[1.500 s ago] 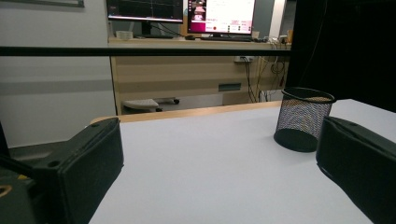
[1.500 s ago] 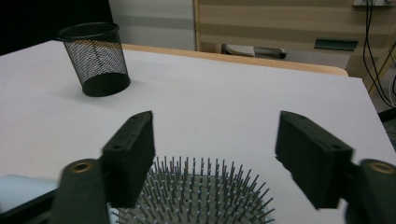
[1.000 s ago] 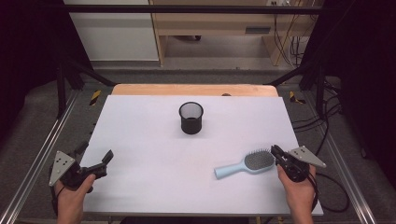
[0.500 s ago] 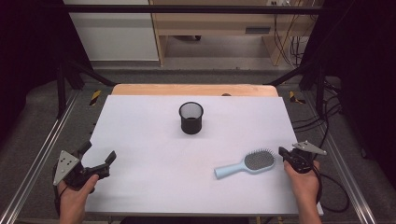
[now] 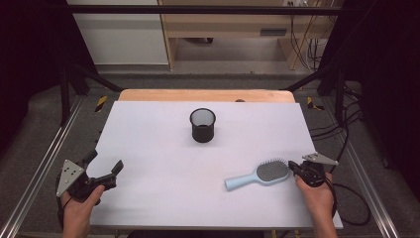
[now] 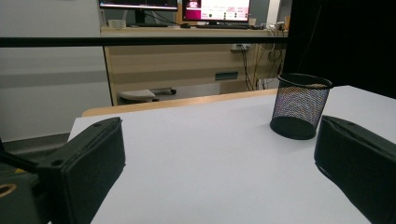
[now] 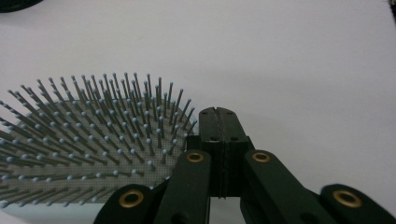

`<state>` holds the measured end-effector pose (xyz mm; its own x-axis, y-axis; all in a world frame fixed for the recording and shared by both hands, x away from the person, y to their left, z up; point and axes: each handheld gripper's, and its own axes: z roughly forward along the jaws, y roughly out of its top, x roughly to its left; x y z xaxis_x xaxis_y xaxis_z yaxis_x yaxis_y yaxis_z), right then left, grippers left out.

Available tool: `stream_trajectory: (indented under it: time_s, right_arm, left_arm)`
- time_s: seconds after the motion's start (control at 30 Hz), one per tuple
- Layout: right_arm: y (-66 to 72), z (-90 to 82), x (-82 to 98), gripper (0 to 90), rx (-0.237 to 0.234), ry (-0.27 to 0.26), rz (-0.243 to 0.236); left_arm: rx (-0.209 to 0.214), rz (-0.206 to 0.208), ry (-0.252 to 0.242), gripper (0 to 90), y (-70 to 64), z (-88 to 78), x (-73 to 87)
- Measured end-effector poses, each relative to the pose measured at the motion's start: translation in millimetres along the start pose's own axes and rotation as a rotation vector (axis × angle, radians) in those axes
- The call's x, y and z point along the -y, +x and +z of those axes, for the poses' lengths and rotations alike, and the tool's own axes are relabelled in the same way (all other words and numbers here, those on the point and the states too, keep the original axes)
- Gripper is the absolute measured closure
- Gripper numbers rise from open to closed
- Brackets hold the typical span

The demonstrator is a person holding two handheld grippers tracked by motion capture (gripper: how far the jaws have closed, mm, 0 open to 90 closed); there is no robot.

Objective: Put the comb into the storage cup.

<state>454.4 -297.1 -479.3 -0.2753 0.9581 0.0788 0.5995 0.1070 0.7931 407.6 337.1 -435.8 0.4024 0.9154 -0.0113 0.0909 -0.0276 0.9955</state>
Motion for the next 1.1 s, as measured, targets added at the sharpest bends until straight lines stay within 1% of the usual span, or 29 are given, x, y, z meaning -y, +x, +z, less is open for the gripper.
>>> stream_trajectory:
  time_s: [0.03, 0.07, 0.1, 0.13, 0.17, 0.2, 0.23, 0.3, 0.4, 0.47, 0.57, 0.6, 0.63, 0.67, 0.7, 0.73, 0.77, 0.8, 0.87, 0.9, 0.97, 1.03, 1.07, 1.1]
  right_arm:
    - [9.1, 0.6, -1.5, 90.0, -0.008, 0.007, -0.012]
    - [9.1, 0.6, -1.5, 90.0, -0.008, 0.007, -0.012]
    - [18.2, 0.9, -4.0, 90.0, -0.007, 0.010, -0.018]
    - [18.2, 0.9, -4.0, 90.0, -0.007, 0.010, -0.018]
    - [25.8, 2.1, -5.4, 90.0, -0.019, 0.018, -0.024]
    - [28.9, 2.8, -5.6, 90.0, -0.023, 0.019, -0.025]
    - [28.9, 2.8, -5.6, 90.0, -0.023, 0.019, -0.025]
    - [33.1, 3.2, -6.3, 90.0, -0.024, 0.026, -0.039]
    - [38.3, 3.0, -5.9, 90.0, -0.043, 0.031, -0.033]
    - [40.0, 3.0, -6.0, 90.0, -0.043, 0.031, -0.032]
    - [52.0, 2.8, -5.7, 90.0, -0.059, 0.038, -0.039]
    - [52.0, 2.8, -5.7, 90.0, -0.059, 0.038, -0.039]
    - [56.0, 3.1, -5.6, 90.0, -0.064, 0.031, -0.040]
    - [64.4, 3.5, -6.5, 90.0, -0.071, 0.039, -0.048]
    - [64.4, 3.5, -6.5, 90.0, -0.071, 0.039, -0.048]
    - [68.8, 4.5, -6.4, 90.0, -0.078, 0.037, -0.050]
    - [76.4, 5.7, -7.6, 90.0, -0.079, 0.044, -0.072]
    - [76.4, 5.7, -7.6, 90.0, -0.079, 0.044, -0.072]
    - [82.9, 7.4, -8.0, 90.0, -0.084, 0.043, -0.073]
    - [88.3, 8.7, -8.8, 90.0, -0.092, 0.047, -0.077]
    - [91.0, 10.0, -9.0, 90.0, -0.095, 0.043, -0.080]
    - [96.7, 11.7, -10.2, 90.0, -0.101, 0.045, -0.092]
    - [102.7, 14.6, -11.1, 90.0, -0.115, 0.042, -0.095]
    - [102.7, 14.6, -11.1, 90.0, -0.115, 0.042, -0.095]
  left_arm:
    - [-0.001, 0.000, 0.000, 2.1, -0.2, 0.2, 0.1]
    - [-0.001, 0.001, 0.002, 2.1, -0.3, 0.3, 0.2]
    - [-0.001, 0.001, 0.003, 2.1, -0.3, 0.3, 0.2]
    - [-0.002, 0.001, 0.004, 2.1, -0.3, 0.3, 0.3]
    - [-0.002, 0.002, 0.006, 2.1, -0.2, 0.2, 0.3]
    - [-0.003, 0.002, 0.008, 2.2, -0.1, 0.2, 0.5]
    - [-0.003, 0.002, 0.010, 2.2, -0.1, 0.3, 0.6]
    - [-0.001, 0.000, 0.014, 2.2, 0.0, 1.1, 1.2]
    - [-0.001, 0.001, 0.018, 2.2, 0.0, 2.1, 1.6]
    - [-0.003, 0.004, 0.023, 2.2, -0.2, 2.5, 1.8]
    - [-0.006, 0.005, 0.026, 2.3, -0.6, 2.9, 2.3]
    - [-0.007, 0.004, 0.027, 2.3, -0.8, 3.1, 2.3]
    - [-0.007, 0.005, 0.027, 2.3, -0.9, 3.2, 2.5]
    - [-0.007, 0.004, 0.029, 2.3, -1.0, 3.5, 2.7]
    - [-0.007, 0.005, 0.031, 2.3, -1.0, 3.6, 2.8]
    - [-0.007, 0.006, 0.033, 2.3, -1.0, 3.9, 2.9]
    - [-0.006, 0.006, 0.033, 2.4, -1.1, 4.1, 3.0]
    - [-0.006, 0.008, 0.035, 2.4, -1.1, 4.1, 3.2]
    - [-0.003, 0.007, 0.037, 2.4, -1.3, 4.3, 3.3]
    - [-0.002, 0.007, 0.037, 2.5, -1.5, 4.4, 3.3]
    - [-0.001, 0.007, 0.036, 2.5, -1.8, 4.8, 3.2]
    - [-0.001, 0.010, 0.038, 2.5, -2.1, 5.2, 3.0]
    - [-0.002, 0.012, 0.039, 2.6, -2.3, 5.2, 2.9]
    - [-0.002, 0.014, 0.041, 2.6, -2.4, 5.2, 2.8]
